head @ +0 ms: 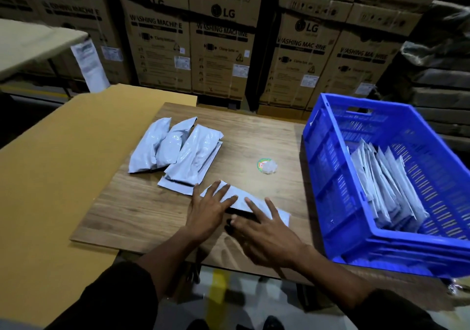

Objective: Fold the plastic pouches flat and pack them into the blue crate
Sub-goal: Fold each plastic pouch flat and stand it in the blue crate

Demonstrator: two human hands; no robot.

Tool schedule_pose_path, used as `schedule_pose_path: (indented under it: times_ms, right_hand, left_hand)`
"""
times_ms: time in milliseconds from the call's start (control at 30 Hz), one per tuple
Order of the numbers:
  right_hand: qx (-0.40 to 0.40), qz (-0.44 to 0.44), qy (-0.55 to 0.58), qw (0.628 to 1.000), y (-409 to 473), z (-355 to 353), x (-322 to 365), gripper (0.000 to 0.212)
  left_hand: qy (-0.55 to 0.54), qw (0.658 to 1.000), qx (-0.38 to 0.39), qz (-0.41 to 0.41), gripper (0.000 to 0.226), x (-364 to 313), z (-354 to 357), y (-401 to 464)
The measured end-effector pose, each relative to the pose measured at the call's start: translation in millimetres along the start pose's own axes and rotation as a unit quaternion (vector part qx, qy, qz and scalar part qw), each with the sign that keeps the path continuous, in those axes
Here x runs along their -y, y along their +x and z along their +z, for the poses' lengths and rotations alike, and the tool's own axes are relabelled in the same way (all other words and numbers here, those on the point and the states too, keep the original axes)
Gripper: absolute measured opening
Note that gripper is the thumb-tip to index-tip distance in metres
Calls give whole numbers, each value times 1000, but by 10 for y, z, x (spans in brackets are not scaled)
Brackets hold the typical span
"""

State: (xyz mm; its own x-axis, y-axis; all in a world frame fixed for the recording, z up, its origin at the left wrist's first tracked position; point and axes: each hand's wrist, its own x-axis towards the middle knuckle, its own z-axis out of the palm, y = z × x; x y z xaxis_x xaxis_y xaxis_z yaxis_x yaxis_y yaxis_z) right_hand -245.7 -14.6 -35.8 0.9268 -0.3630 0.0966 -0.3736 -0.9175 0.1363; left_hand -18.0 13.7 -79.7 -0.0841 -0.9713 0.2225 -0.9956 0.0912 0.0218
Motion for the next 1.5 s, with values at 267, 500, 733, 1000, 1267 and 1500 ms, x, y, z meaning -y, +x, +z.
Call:
schedule_pose_path:
  times_ms: [267, 500, 733, 1000, 1267, 1500]
  right_hand:
    - [57, 4, -5, 998, 328, -345, -241, 47]
    - [167, -30, 0, 986, 482, -648, -438, 37]
    - [167, 32, 75, 982, 414, -623, -535, 39]
    - [-43, 156, 166, 973, 190, -979, -1112, 39]
    - [-179, 246, 171, 937, -137, -1842, -1686, 38]
    - [-144, 311, 162, 925, -614, -2260, -2255, 42]
  left_hand:
    - [-92, 995, 14, 32, 62, 24, -184, 224]
    - [-115, 981, -76, 137, 44, 116, -129, 358]
    - [-69, 986, -149, -18, 67, -86, -227, 240]
    - [-103, 988, 56, -102, 67, -579, 231, 139]
    - [-71, 992, 100, -27, 64, -995, 314, 465]
    - [-66, 990, 125, 1, 67, -1286, 342, 774]
